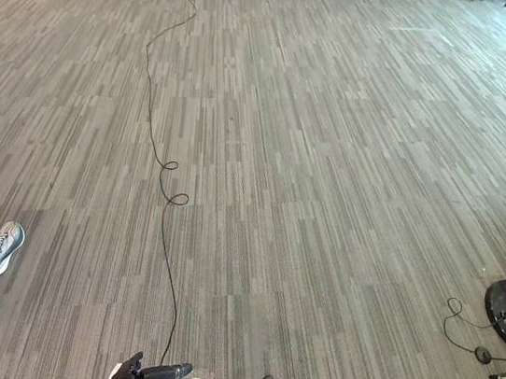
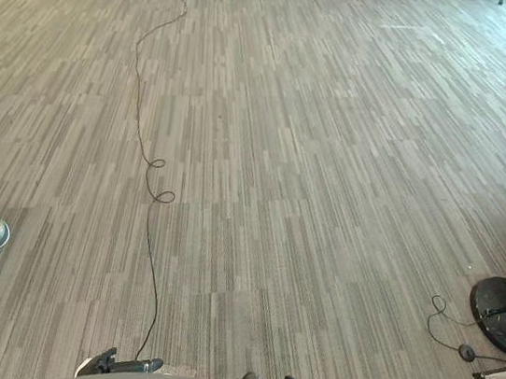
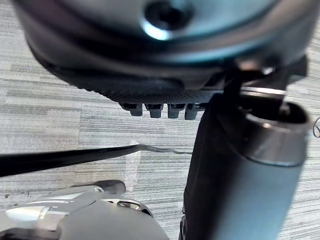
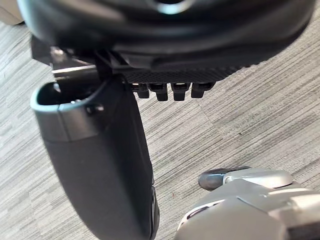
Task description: Pick up cushions and gather them together orderly.
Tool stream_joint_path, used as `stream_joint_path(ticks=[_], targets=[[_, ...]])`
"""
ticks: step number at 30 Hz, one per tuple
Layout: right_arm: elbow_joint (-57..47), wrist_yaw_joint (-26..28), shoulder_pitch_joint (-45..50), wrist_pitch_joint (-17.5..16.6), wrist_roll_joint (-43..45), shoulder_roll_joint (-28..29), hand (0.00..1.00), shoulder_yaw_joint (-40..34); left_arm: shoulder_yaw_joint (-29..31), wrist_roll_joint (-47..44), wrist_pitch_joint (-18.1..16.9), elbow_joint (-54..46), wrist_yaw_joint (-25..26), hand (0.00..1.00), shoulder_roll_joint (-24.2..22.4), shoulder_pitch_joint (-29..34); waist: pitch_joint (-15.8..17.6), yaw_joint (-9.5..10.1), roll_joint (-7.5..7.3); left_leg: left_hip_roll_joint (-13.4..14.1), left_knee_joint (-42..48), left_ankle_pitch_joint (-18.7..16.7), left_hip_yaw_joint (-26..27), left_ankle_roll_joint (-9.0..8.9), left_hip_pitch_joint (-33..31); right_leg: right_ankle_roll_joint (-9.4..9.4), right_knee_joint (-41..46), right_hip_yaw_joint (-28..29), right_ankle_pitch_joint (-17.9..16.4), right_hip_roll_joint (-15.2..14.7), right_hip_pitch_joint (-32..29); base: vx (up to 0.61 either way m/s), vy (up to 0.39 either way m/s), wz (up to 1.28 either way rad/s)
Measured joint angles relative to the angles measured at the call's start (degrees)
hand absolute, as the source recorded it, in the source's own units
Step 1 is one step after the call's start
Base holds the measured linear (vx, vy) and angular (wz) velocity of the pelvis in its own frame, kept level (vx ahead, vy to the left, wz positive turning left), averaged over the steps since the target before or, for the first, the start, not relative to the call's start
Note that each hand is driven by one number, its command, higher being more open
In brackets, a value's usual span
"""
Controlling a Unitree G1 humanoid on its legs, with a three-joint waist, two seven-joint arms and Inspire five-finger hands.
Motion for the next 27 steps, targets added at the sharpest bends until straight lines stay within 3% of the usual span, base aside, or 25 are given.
stream_joint_path(ticks=[6,17,27], targets=[[-0.01,0.02,-3.1,-0.27,-0.07,0.42,1.0,-0.64,1.16,0.41,-0.05,0.01,0.09,1.0,-0.42,-1.24,0.96,-0.06,0.12,-0.07,-1.33,0.28,0.38,-0.47,1.36,1.5,-1.9,-0.56,0.95,0.15,1.63,0.02,0.005,-0.01],[0.18,0.25,-5.88,-0.25,-0.11,2.52,1.0,-0.51,0.47,0.42,-0.04,0.25,-0.12,1.0,-0.42,-2.09,2.2,0.04,0.37,-0.12,-2.34,0.75,0.0,-0.98,1.58,1.5,-2.11,-2.3,0.95,0.17,1.79,-0.04,-0.036,0.04],[0.27,0.15,-5.92,-0.27,-0.05,2.86,1.0,-0.48,-1.0,0.44,-0.04,0.33,-0.13,1.0,0.37,-2.31,2.89,0.07,-0.33,-0.56,-4.0,1.87,-0.16,-0.09,2.61,1.43,-2.77,-3.45,0.99,0.02,2.44,-0.05,-0.04,0.01]])
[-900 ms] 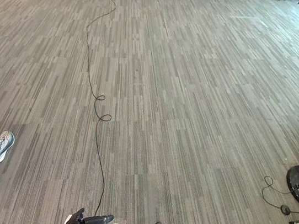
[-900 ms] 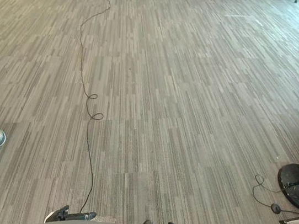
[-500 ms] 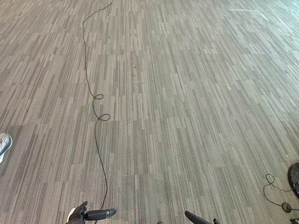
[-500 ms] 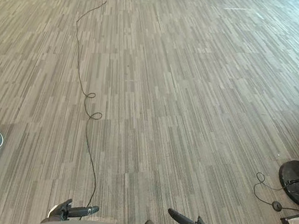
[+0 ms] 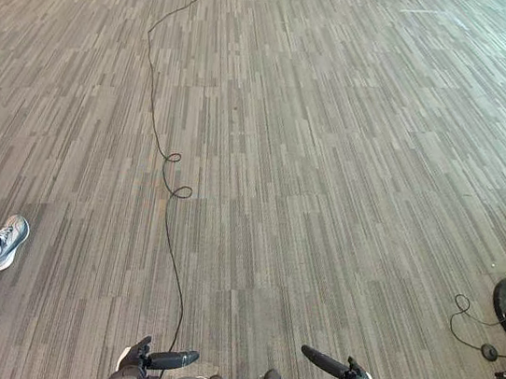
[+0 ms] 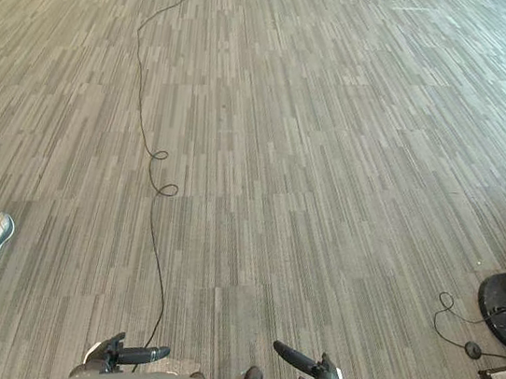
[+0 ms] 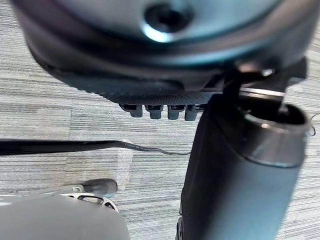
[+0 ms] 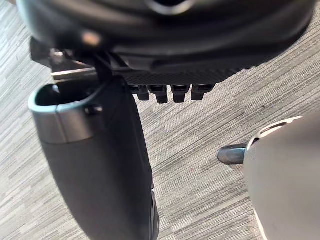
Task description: Pick up cushions and gather them together orderly.
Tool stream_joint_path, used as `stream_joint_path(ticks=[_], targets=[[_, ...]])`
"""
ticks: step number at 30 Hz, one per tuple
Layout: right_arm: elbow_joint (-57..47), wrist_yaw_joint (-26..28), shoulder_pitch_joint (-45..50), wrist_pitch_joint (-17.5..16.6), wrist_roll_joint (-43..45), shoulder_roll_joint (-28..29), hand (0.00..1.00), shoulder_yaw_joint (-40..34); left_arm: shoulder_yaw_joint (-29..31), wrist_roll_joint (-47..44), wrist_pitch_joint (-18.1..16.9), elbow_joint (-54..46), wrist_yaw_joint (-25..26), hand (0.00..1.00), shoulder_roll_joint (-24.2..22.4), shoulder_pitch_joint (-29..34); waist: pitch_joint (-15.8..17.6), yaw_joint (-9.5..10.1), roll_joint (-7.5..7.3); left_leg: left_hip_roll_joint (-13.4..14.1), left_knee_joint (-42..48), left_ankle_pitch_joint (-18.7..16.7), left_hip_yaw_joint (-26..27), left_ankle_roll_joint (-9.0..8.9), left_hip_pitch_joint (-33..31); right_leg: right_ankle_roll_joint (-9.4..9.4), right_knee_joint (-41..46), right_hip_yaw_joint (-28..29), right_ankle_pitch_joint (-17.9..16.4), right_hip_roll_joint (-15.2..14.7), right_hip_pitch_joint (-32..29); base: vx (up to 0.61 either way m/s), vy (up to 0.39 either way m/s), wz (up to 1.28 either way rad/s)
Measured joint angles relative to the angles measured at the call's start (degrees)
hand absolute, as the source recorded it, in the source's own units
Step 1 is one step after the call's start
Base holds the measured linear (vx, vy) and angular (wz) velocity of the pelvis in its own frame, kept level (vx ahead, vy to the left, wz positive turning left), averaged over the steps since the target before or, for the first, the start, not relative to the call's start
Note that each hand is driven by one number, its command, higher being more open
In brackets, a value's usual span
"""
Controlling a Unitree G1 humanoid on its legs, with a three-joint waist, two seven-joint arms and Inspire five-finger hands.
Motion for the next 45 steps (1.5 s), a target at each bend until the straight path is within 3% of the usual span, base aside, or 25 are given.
stream_joint_path(ticks=[13,16,17,18,21,22,24,26,28,30,31,32,33,35,37,38,39,40,42,43,44,45], targets=[[0.01,0.01,-0.12,0.0,-0.01,0.23,1.0,0.31,-0.57,0.0,0.04,0.03,-0.04,1.0,0.71,-0.31,0.43,0.04,-0.86,-0.15,0.25,0.11,-0.98,0.13,-0.62,-0.25,-0.47,-1.69,0.14,-0.2,0.08,-0.01,-0.03,0.05],[0.06,0.01,-0.46,-0.01,0.0,0.55,1.0,0.3,-0.58,-0.02,0.05,0.0,-0.12,1.0,1.4,-0.84,1.17,0.04,-1.73,-0.19,4.12,-0.68,-1.11,-1.03,-2.99,-0.35,-0.46,-2.68,0.06,-0.84,-0.14,-0.05,-0.048,0.17],[0.08,0.0,-0.53,-0.03,0.0,0.55,1.0,0.3,-0.57,-0.04,0.04,-0.04,-0.19,1.0,1.61,-0.94,1.46,0.03,-1.99,-0.12,7.3,-1.8,-0.99,-1.26,-4.6,-1.02,-0.28,-2.85,-0.39,-1.18,-0.19,-0.06,-0.02,0.13],[0.06,-0.02,-0.7,-0.02,0.1,0.31,1.0,0.16,-0.44,-0.11,0.07,0.0,-0.19,1.0,1.39,-0.94,2.02,0.14,-1.37,1.23,15.86,-5.09,-0.47,-1.79,-8.0,-2.47,0.87,-2.96,-1.46,-1.17,-0.2,-0.05,-0.003,0.09],[-0.26,-0.11,-0.75,-0.02,0.12,0.31,1.0,-0.12,0.51,-0.7,0.03,-0.21,-0.21,1.0,1.12,-0.84,2.68,0.38,-1.08,3.34,28.13,-6.32,1.71,-2.13,-12.79,-3.1,2.51,-2.8,-3.29,-1.6,-0.12,-0.01,0.017,-0.01],[-0.99,-0.19,-0.51,-0.01,0.16,0.33,1.0,-0.09,2.46,-1.56,-0.02,-1.43,-0.12,1.0,0.45,-0.8,2.96,0.71,-0.68,5.86,37.44,-7.05,3.69,-1.2,-17.03,-3.06,4.06,-2.61,-4.48,-1.66,-0.07,0.02,0.018,-0.04],[-2.04,-0.48,0.02,-0.03,0.22,-0.08,1.0,-0.1,2.99,-2.64,-0.5,-2.49,-0.1,1.0,-0.28,-0.74,3.15,1.36,0.43,9.17,44.39,-9.15,5.19,0.79,-20.23,-3.06,5.87,-2.24,-5.85,-1.98,0.19,0.05,0.035,-0.08],[-2.08,-0.68,0.17,0.05,0.21,-0.45,1.0,-0.1,3.04,-2.98,-1.15,-3.43,-0.1,1.0,-0.66,-0.82,3.2,1.67,0.58,10.75,42.86,-9.75,5.28,0.56,-22.98,-2.21,6.55,-1.93,-6.73,-3.35,0.19,0.11,0.111,-0.07],[-2.1,-1.26,0.17,0.09,0.48,-0.55,1.0,-0.12,3.49,-3.33,-1.3,-3.56,-0.31,1.0,-0.69,-1.19,3.39,1.77,0.21,9.78,32.27,-8.17,5.13,-0.54,-24.63,-0.42,7.18,-1.4,-7.86,-6.6,-0.04,0.22,0.259,-0.07],[-2.09,-1.39,0.17,0.43,0.75,-0.75,1.0,-0.06,3.95,-3.33,-1.23,-3.57,-0.32,1.0,-0.75,-1.7,3.41,1.81,0.21,8.55,23.16,-3.57,4.7,-1.53,-26.38,1.93,7.48,-1.2,-9.3,-9.45,0.43,0.22,0.253,0.03],[-1.96,-1.45,0.16,0.7,1.21,-0.83,1.0,-0.05,3.94,-3.37,-1.25,-3.56,-0.29,1.0,-0.7,-1.9,3.44,1.96,0.23,7.97,19.12,0.36,4.21,-1.81,-27.06,3.7,7.72,-1.22,-10.38,-10.89,1.11,0.39,0.415,-0.01],[-1.26,-1.48,0.13,0.83,1.73,-1.16,1.0,0.16,3.86,-3.41,-1.24,-3.25,-0.22,1.0,-0.71,-1.9,3.21,2.51,0.32,6.92,20.62,4.91,4.35,0.51,-26.62,5.93,8.82,-1.0,-12.24,-12.64,1.87,0.71,0.646,-0.09],[-0.85,-0.97,0.0,1.05,1.65,-0.38,1.0,0.24,3.96,-3.39,-1.28,-3.44,0.06,1.0,-0.28,-2.76,3.18,3.16,-0.89,6.34,27.06,-1.36,5.27,2.52,-28.17,5.52,11.72,-0.49,-13.27,-14.5,1.96,0.67,0.566,-0.14],[-0.87,-0.84,0.0,1.05,1.63,-0.06,1.0,-0.25,3.9,-3.4,-1.09,-3.09,0.18,1.0,0.16,-3.14,3.02,3.34,-1.55,6.1,31.57,-6.35,6.09,4.4,-26.83,5.9,20.61,1.96,-13.41,-16.47,-0.03,0.6,0.442,-0.18],[-1.02,-0.73,-0.01,0.98,1.78,0.36,1.0,-0.27,3.2,-3.29,-0.98,-2.5,0.63,1.0,0.99,-2.83,2.38,3.17,-2.69,4.87,30.69,-8.99,7.31,5.28,-22.96,7.33,37.27,5.34,-11.73,-18.81,-6.27,0.49,0.338,-0.19],[-1.43,-0.55,-0.07,0.85,1.76,0.48,1.0,-0.22,1.98,-3.17,-0.76,-2.15,0.89,1.0,1.61,-3.01,2.25,3.02,-3.23,4.16,29.53,-9.68,7.67,5.53,-20.57,6.91,47.32,6.29,-10.47,-19.28,-9.74,0.38,0.167,-0.1],[-2.04,-0.22,-0.21,0.75,1.73,0.47,1.0,-0.16,1.3,-2.65,-0.63,-2.16,0.97,1.0,1.88,-3.11,2.6,2.97,-3.66,3.32,26.98,-10.08,7.9,5.54,-16.17,5.1,58.83,5.13,-10.88,-19.96,-13.6,0.57,0.21,-0.15],[-2.43,0.01,-0.35,0.46,1.72,0.17,1.0,-0.09,0.3,-2.54,-0.61,-2.15,1.03,1.0,1.8,-3.07,3.05,2.63,-2.93,2.92,23.25,-10.12,7.91,5.55,-11.29,2.62,64.8,1.77,-12.43,-19.74,-16.43,0.56,0.14,-0.18],[-2.88,0.03,-0.84,-0.09,1.62,-0.14,1.0,0.21,-0.42,-2.52,-0.62,-2.15,0.92,1.0,1.59,-3.01,3.45,2.26,-2.24,3.01,19.53,-10.05,8.1,5.44,-6.45,0.34,65.06,-1.98,-14.23,-18.5,-19.08,0.48,0.08,-0.17],[-2.9,0.03,-1.46,-0.36,1.6,-0.46,1.0,0.89,-0.71,-2.51,-0.62,-2.11,0.82,1.0,1.42,-3.06,3.92,1.7,-1.94,3.09,16.81,-10.02,8.39,5.4,-2.73,-1.92,61.92,-4.44,-15.77,-16.99,-21.26,0.42,0.015,-0.1],[-3.1,0.12,-1.91,-0.68,1.67,-0.63,1.0,1.3,-0.76,-2.51,-0.64,-2.11,0.76,1.0,1.17,-3.17,4.14,1.03,-1.79,3.48,15.31,-10.01,8.45,5.38,-0.35,-2.33,56.44,-5.65,-16.65,-14.74,-23.66,0.34,-0.024,-0.04],[-3.2,0.12,-1.98,-0.71,1.66,-0.62,1.0,1.34,-0.75,-2.5,-0.64,-2.1,0.75,1.0,1.08,-3.19,4.14,0.9,-1.79,3.53,15.13,-10.01,8.45,5.38,-0.1,-2.42,55.56,-5.83,-16.71,-14.42,-24.09,0.53,-0.083,0.13]])
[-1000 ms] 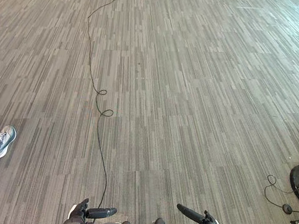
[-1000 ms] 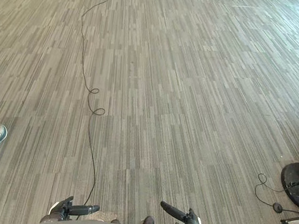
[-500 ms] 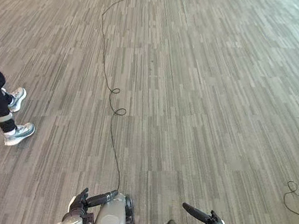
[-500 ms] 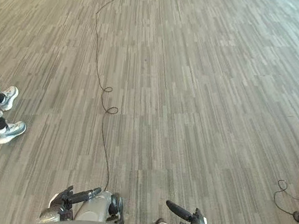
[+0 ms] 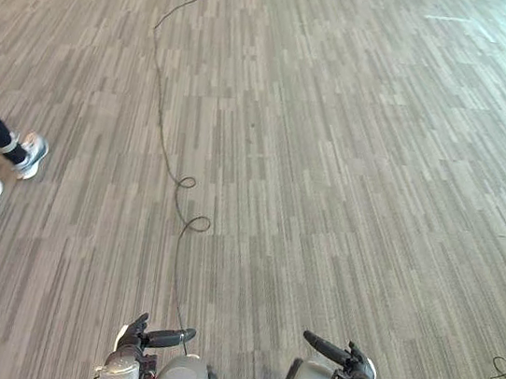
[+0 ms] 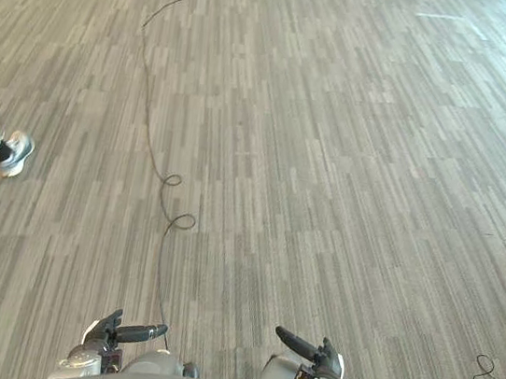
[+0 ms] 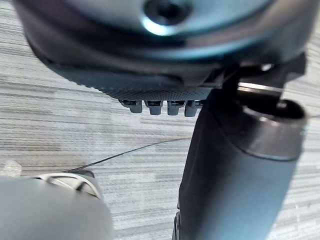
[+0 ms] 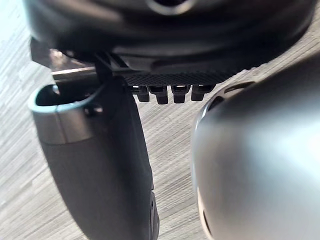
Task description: Pick up cushions and gather them together orderly.
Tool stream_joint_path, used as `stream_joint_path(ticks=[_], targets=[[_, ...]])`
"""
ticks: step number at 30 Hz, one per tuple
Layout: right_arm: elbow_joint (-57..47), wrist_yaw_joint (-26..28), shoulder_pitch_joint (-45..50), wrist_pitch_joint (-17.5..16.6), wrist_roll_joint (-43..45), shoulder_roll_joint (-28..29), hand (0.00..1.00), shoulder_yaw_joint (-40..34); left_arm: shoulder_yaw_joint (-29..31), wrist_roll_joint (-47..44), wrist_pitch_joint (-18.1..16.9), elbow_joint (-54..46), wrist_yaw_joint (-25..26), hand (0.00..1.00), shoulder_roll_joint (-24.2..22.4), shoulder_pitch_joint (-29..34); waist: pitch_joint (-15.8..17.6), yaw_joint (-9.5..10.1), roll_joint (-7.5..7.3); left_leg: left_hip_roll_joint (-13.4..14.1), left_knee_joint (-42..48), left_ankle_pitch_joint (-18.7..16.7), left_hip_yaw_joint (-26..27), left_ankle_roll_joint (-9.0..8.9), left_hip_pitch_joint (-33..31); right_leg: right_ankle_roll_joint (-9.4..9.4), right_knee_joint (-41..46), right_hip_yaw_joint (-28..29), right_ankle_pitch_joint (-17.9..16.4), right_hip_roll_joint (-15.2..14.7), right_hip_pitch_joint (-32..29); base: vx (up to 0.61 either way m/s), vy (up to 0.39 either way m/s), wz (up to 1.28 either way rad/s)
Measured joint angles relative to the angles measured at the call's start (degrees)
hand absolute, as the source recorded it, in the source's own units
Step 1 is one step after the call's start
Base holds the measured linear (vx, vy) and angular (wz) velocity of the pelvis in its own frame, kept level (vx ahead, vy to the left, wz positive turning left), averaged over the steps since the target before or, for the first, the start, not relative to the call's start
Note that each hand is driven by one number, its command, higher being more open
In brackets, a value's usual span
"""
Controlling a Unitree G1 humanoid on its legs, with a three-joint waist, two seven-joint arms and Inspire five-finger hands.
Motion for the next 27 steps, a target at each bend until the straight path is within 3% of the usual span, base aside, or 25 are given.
stream_joint_path(ticks=[2,3,4,5,6,7,9,10,11,13,16,18,20,21,22,23,24,25,26,27], targets=[[-1.22,0.09,-0.58,-0.5,-0.02,-0.09,1.0,0.14,-0.02,0.24,-0.03,1.09,-0.08,1.0,-0.7,-1.27,0.44,-1.22,0.15,0.79,-3.67,0.11,-0.2,-0.37,4.01,0.88,-18.52,0.1,3.39,5.32,-5.1,0.45,-0.104,0.26],[-1.16,0.07,-0.53,-0.48,-0.06,-0.18,1.0,0.14,-0.08,0.42,-0.02,1.35,-0.15,1.0,-0.86,-1.34,0.42,-1.23,-0.01,0.65,-4.61,0.26,-0.25,-1.72,4.9,1.0,-22.99,0.37,5.77,6.3,-5.19,0.37,-0.133,0.4],[-0.87,0.14,0.05,-0.36,-0.11,-0.4,1.0,0.03,-0.01,0.75,0.01,1.79,-0.48,1.0,-1.43,-1.31,0.53,-1.64,-0.5,0.24,-5.79,0.03,-1.5,-4.77,7.12,-1.91,-26.06,1.82,14.81,7.11,-4.85,0.52,-0.196,0.39],[-0.67,0.3,-0.24,-0.13,-0.16,-1.19,1.0,-0.75,0.63,0.76,0.09,2.16,-0.56,1.0,-2.92,-1.81,0.82,-1.64,0.75,1.72,-5.92,-0.4,-2.27,-6.14,8.68,-4.68,-22.68,1.24,13.57,7.67,-4.95,0.65,-0.266,0.39],[-0.76,0.31,-0.25,-0.03,-1.36,-1.68,1.0,-1.62,0.99,1.2,-0.08,1.99,-0.91,1.0,-3.95,-1.92,1.01,-1.66,2.07,3.77,-2.58,0.3,-3.05,-7.73,8.29,-5.21,-20.17,0.54,9.0,8.35,-4.7,0.58,-0.245,0.19],[-1.17,0.39,-0.24,0.08,-1.37,-1.7,1.0,-2.05,1.23,1.45,-0.07,1.93,-0.95,1.0,-4.29,-1.97,1.13,-1.91,2.39,4.66,-0.12,0.38,-3.37,-7.87,7.46,-5.24,-19.93,0.17,8.0,8.57,-4.27,0.45,-0.216,0.18],[-1.83,0.49,-0.23,0.41,-1.62,-1.72,1.0,-2.86,2.25,2.03,0.03,1.34,-1.07,1.0,-4.72,-2.02,1.6,-2.37,3.54,8.84,14.34,1.61,-4.63,-8.64,1.95,-5.79,-20.99,-0.76,5.95,10.22,-1.43,0.45,-0.24,0.08],[-2.32,0.34,0.06,0.68,-1.71,-1.53,1.0,-2.71,4.82,2.01,0.09,-0.37,-1.0,1.0,-5.57,-1.59,1.94,-2.15,4.35,13.72,32.59,4.15,-7.2,-8.57,-4.66,-6.12,-23.55,-0.83,4.69,12.75,3.11,0.54,-0.293,-0.13],[-2.7,0.16,0.43,0.66,-1.65,-0.93,1.0,-2.54,5.69,2.02,-0.12,-2.27,-0.93,1.0,-5.63,-1.28,2.45,-2.0,4.32,16.54,43.14,3.97,-7.58,-8.58,-8.47,-6.48,-25.4,-0.68,3.69,14.11,7.49,0.48,-0.257,-0.17],[-3.8,-0.14,1.72,0.6,-1.62,0.12,1.0,-1.44,5.69,2.05,-0.25,-4.88,-0.56,1.0,-5.32,-0.74,2.71,-1.35,3.12,18.06,49.25,3.74,-5.86,-8.55,-14.0,-6.22,-27.97,0.21,1.86,14.61,13.43,0.39,-0.167,-0.14],[-4.18,-0.25,2.28,0.78,-1.51,0.99,1.0,-1.14,5.68,1.91,-0.73,-7.08,-0.61,1.0,-5.25,-0.43,2.38,-0.73,2.91,17.67,41.9,2.84,-2.0,-7.04,-21.54,-4.27,-31.7,0.97,0.21,14.6,18.34,0.33,-0.068,-0.09],[-3.95,-0.33,2.25,1.02,-1.08,0.98,1.0,-0.99,6.97,0.78,-0.62,-7.47,-0.92,1.0,-5.66,-0.59,2.4,0.11,2.72,14.38,25.88,3.01,0.09,-7.13,-25.69,-3.19,-34.2,2.72,-0.25,13.95,22.12,0.39,0.058,-0.31],[-3.58,-0.61,2.16,1.02,-0.94,1.16,1.0,-1.0,7.35,0.15,-0.61,-7.37,-0.95,1.0,-5.75,-1.24,2.63,0.97,2.22,11.86,17.0,4.31,-0.19,-7.98,-26.66,-2.38,-35.59,4.12,-0.72,13.14,24.16,0.45,0.141,-0.45],[-3.29,-0.79,2.22,1.05,-0.53,1.44,1.0,-1.0,7.39,0.13,-0.64,-7.33,-0.93,1.0,-5.72,-1.56,2.65,1.52,1.59,9.4,8.48,7.31,-0.64,-8.32,-26.84,-1.14,-37.08,5.52,-1.41,12.16,26.15,0.48,0.186,-0.51],[-3.19,-1.0,2.45,1.05,-0.43,1.67,1.0,-1.01,7.38,0.08,-0.66,-7.26,-0.92,1.0,-5.69,-1.57,2.44,1.8,1.2,7.99,4.89,10.67,-1.86,-7.63,-26.76,0.0,-38.06,6.41,-2.06,11.58,27.3,0.61,0.246,-0.74],[-2.51,-1.24,2.73,1.03,-0.42,2.06,1.0,-1.02,7.28,0.08,-0.73,-6.77,-0.91,1.0,-5.35,-1.49,1.48,2.3,0.02,5.9,4.49,16.54,-3.76,-5.97,-26.42,1.63,-39.4,8.49,-2.98,10.25,28.88,0.45,0.185,-0.65],[-2.1,-1.25,2.95,1.03,-0.43,2.69,1.0,-1.1,7.28,0.1,-0.62,-6.65,-0.92,1.0,-5.06,-1.52,0.39,2.29,-0.58,4.84,6.1,16.78,-4.32,-3.2,-26.81,2.27,-39.47,9.37,-3.34,9.17,28.97,0.72,0.303,-0.59],[-2.15,-1.16,3.23,0.95,-0.5,3.54,1.0,-1.5,7.29,0.09,-0.57,-6.21,-0.95,1.0,-4.31,-1.77,-0.26,1.86,-1.99,4.8,10.57,12.77,-3.76,-0.78,-27.8,2.48,-36.59,10.42,-3.29,7.81,27.99,0.61,0.265,-0.25],[-2.15,-1.16,3.27,0.95,-0.51,3.57,1.0,-1.55,7.28,0.09,-0.57,-6.19,-0.96,1.0,-4.28,-1.79,-0.28,1.86,-2.05,4.81,10.73,12.66,-3.68,-0.75,-27.78,2.5,-36.37,10.48,-3.3,7.74,27.89,0.71,0.321,-0.39],[-2.07,-1.15,3.92,0.98,-0.62,4.11,1.0,-1.62,7.13,-0.11,-0.58,-5.0,-0.91,1.0,-3.32,-2.27,-0.79,2.22,-3.43,4.93,14.07,8.24,-1.86,-0.25,-25.98,3.97,-22.58,11.38,-3.12,5.17,22.99,0.35,0.162,-0.38]])
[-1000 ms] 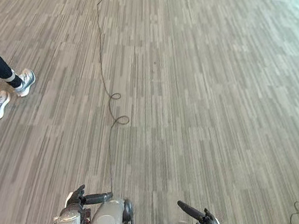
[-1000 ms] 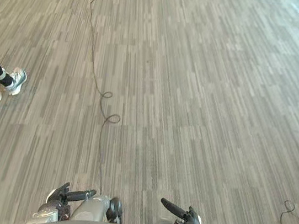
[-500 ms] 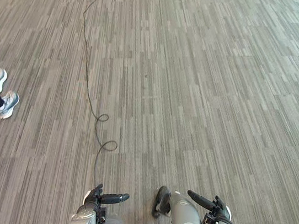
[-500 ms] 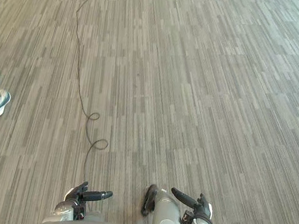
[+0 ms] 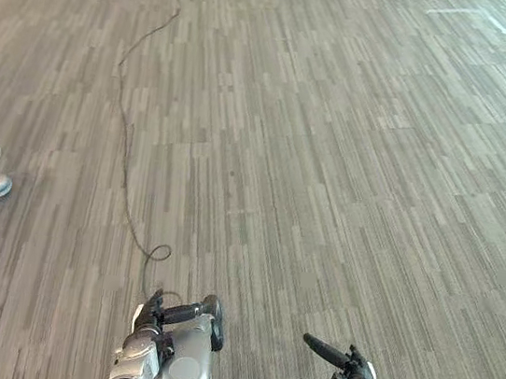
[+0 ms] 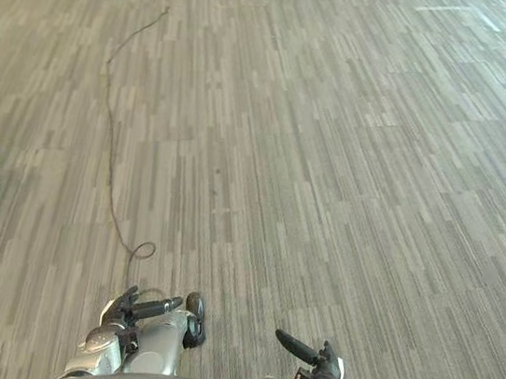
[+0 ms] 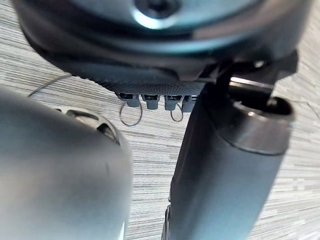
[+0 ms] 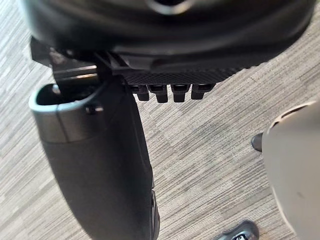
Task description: Pick up cushions and gather them together orderly.
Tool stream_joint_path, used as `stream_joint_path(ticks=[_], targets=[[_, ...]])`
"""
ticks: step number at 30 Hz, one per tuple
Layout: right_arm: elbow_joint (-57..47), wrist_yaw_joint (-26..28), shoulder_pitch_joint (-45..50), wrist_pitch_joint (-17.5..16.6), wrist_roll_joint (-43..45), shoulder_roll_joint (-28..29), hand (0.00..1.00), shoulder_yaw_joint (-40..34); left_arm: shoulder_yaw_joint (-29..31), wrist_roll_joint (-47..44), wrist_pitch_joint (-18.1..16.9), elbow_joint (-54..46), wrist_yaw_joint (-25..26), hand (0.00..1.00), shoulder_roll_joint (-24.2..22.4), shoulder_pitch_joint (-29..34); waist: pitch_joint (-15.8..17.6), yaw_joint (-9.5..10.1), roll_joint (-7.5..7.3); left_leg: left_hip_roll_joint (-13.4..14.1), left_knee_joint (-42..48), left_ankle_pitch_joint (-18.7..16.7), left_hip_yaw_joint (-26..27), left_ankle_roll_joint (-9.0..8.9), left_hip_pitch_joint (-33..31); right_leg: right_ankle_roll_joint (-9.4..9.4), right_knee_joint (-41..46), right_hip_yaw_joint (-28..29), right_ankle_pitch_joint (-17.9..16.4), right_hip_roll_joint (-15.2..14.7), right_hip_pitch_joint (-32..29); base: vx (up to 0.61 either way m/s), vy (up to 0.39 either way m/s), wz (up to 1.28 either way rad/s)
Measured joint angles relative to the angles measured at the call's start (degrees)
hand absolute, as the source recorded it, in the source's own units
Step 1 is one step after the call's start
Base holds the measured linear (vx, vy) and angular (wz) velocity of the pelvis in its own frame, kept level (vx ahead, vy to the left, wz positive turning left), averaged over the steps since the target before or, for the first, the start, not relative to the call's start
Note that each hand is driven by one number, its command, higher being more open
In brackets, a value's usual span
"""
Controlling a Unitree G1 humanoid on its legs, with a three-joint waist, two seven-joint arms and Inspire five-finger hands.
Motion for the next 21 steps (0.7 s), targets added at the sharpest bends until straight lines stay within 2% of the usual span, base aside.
stream_joint_path(ticks=[1,2,3,4,5,6,7,8,9,10,11,12,13,14,15,16,17,18,19,20,21], targets=[[-0.03,0.07,0.0,0.01,-0.1,0.04,1.0,0.05,-0.22,-0.11,0.01,0.35,0.05,1.0,0.32,-0.08,0.03,0.02,-0.32,0.02,0.02,-0.57,0.79,0.5,1.02,1.04,5.16,0.1,0.68,-0.9,-1.83,0.53,0.255,-0.74],[-0.37,0.63,-0.16,-0.2,-0.66,-0.05,1.0,0.23,-1.55,-0.23,0.25,1.75,0.26,1.0,1.41,-0.21,0.16,-0.34,-0.88,-0.25,-0.23,-2.83,2.8,1.28,5.45,3.22,21.66,-0.72,4.66,-4.63,-8.46,0.4,0.195,-0.5],[-0.49,0.73,-0.28,-0.24,-0.67,-0.05,1.0,0.26,-2.03,-0.22,0.39,2.09,0.3,1.0,1.57,-0.23,0.22,-0.53,-0.86,-0.24,-0.29,-3.14,3.03,1.25,6.38,3.06,24.24,-1.31,4.81,-5.25,-9.42,0.68,0.298,-0.74],[-1.9,1.01,-0.39,-0.45,-1.13,-0.63,1.0,0.7,-3.39,-0.2,0.74,2.82,0.46,1.0,1.52,-0.11,0.69,-1.24,-0.02,0.01,-2.9,-4.56,4.15,0.9,13.07,1.46,32.13,-6.11,4.42,-8.37,-12.9,0.54,0.207,-0.7],[-2.63,1.25,-0.5,-0.98,-1.21,-1.28,1.0,2.18,-4.74,-0.14,0.61,2.79,0.47,1.0,1.43,0.6,0.63,-1.43,1.07,0.7,-6.76,-6.07,6.04,-1.21,17.96,-0.04,32.78,-9.51,3.54,-8.69,-16.1,0.52,0.175,-0.81],[-2.83,1.26,-0.74,-1.29,-1.21,-1.21,1.0,2.63,-4.94,-0.14,0.62,2.8,0.47,1.0,1.56,0.64,0.63,-1.45,0.9,0.84,-8.05,-6.31,7.14,-1.63,19.85,-0.38,31.88,-10.82,3.34,-8.81,-18.08,0.4,0.084,-0.85],[-3.12,1.46,-1.11,-1.88,-1.24,-1.18,1.0,3.06,-5.52,-0.13,0.62,3.45,0.45,1.0,1.73,0.49,0.78,-1.52,0.7,1.07,-10.41,-6.95,9.24,-2.8,23.24,-0.77,27.24,-14.39,3.11,-8.56,-22.05,0.31,0.026,-0.68],[-2.64,1.61,-1.66,-1.97,-1.23,-1.4,1.0,3.13,-5.94,-0.07,0.67,4.28,0.46,1.0,1.75,0.3,0.89,-1.78,0.74,1.11,-11.92,-7.0,10.42,-3.54,25.0,-1.2,23.13,-16.2,2.89,-7.99,-23.52,0.42,0.01,-0.8],[-1.85,1.9,-2.6,-1.71,-1.07,-2.02,1.0,3.55,-6.49,0.31,0.76,5.24,0.39,1.0,1.72,0.28,1.02,-2.44,0.95,1.15,-14.39,-6.84,12.53,-4.65,27.53,-1.5,13.7,-19.62,3.68,-6.47,-25.29,0.58,-0.029,-0.73],[-1.09,1.9,-3.6,-1.41,-1.16,-2.33,1.0,3.53,-6.85,0.48,0.79,6.19,0.3,1.0,1.86,0.18,1.15,-3.2,1.04,0.63,-17.37,-6.49,14.8,-6.27,29.92,-2.46,1.57,-23.77,7.48,-4.47,-26.37,0.6,-0.049,-0.65],[-1.11,1.91,-3.62,-1.41,-1.11,-2.36,1.0,3.48,-6.98,0.6,0.82,6.54,0.3,1.0,1.94,0.12,1.16,-3.47,1.01,0.3,-18.35,-6.26,15.13,-6.96,30.79,-2.57,-2.25,-24.52,9.24,-3.68,-26.78,0.67,-0.095,-0.52],[-1.28,2.12,-3.83,-1.4,-0.98,-2.4,1.0,2.52,-7.07,1.49,0.95,7.46,0.3,1.0,1.83,-0.06,1.49,-4.43,1.32,-0.05,-20.44,-6.06,15.87,-8.35,33.71,-6.08,-8.22,-23.49,17.75,-1.34,-26.66,0.48,-0.092,-0.26],[-1.27,2.15,-4.36,-1.37,-1.13,-2.93,1.0,2.19,-7.03,2.29,1.35,7.98,0.35,1.0,1.6,-0.33,1.94,-4.8,2.4,1.01,-21.34,-5.33,15.82,-9.58,35.54,-12.0,-8.1,-23.08,19.93,0.56,-25.57,0.75,-0.174,-0.23],[-1.81,2.27,-4.58,-1.6,-1.11,-3.12,1.0,1.33,-7.08,2.81,1.39,8.08,0.19,1.0,0.98,-1.42,2.6,-4.79,3.53,1.96,-20.12,-3.6,15.13,-12.16,36.08,-12.63,-3.34,-22.87,15.88,0.4,-26.27,0.63,-0.178,-0.11],[-2.2,2.29,-4.56,-1.39,-1.14,-3.32,1.0,-0.91,-6.97,3.76,1.39,7.88,-0.08,1.0,-0.05,-1.74,2.88,-5.05,4.43,4.64,-14.53,-2.57,12.84,-12.53,36.39,-13.17,0.59,-23.06,11.2,0.61,-25.0,0.62,-0.202,-0.06],[-2.47,2.27,-4.4,-1.12,-1.18,-3.18,1.0,-1.28,-6.75,4.2,1.43,7.7,-0.08,1.0,-0.36,-1.86,3.02,-5.08,4.71,6.38,-10.05,-2.05,11.65,-12.54,35.75,-13.06,1.0,-23.23,9.83,1.13,-23.65,0.47,-0.203,-0.04],[-2.66,2.28,-3.93,-0.96,-1.35,-2.34,1.0,-1.49,-5.87,5.06,1.53,6.68,-0.15,1.0,-0.95,-1.83,3.26,-5.04,5.15,10.64,2.24,1.35,7.83,-11.79,32.58,-12.94,0.26,-23.29,7.87,2.86,-20.27,0.55,-0.257,-0.09],[-2.66,2.25,-3.78,-0.93,-1.54,-1.98,1.0,-1.39,-5.57,5.06,1.55,6.03,-0.18,1.0,-1.03,-1.71,3.36,-4.96,5.39,12.81,9.18,4.0,5.25,-10.21,30.07,-12.88,-0.62,-22.99,7.13,3.97,-18.33,0.72,-0.294,-0.59],[-2.98,2.14,-3.66,-0.63,-1.95,-2.2,1.0,-0.32,-4.16,5.03,1.19,2.86,-0.12,1.0,-1.75,-1.2,3.49,-4.36,6.18,16.69,30.37,3.19,-0.2,-9.72,21.29,-12.77,-3.96,-20.48,5.99,7.67,-13.25,0.66,-0.208,-0.91],[-3.0,2.07,-3.48,-0.37,-1.93,-1.96,1.0,0.34,-3.73,4.89,0.58,1.19,0.0,1.0,-1.63,-1.1,3.57,-4.0,5.93,16.73,36.49,0.53,-2.15,-10.36,15.77,-12.59,-6.67,-18.62,5.43,9.07,-9.12,0.61,-0.118,-1.14],[-2.96,2.06,-2.97,-0.3,-1.88,-1.81,1.0,0.35,-3.73,4.52,0.21,-0.15,0.02,1.0,-1.6,-1.01,3.72,-3.6,5.36,15.88,35.06,-1.43,-1.76,-9.86,12.24,-12.48,-9.11,-16.56,4.79,9.71,-5.58,0.39,-0.033,-0.8]])
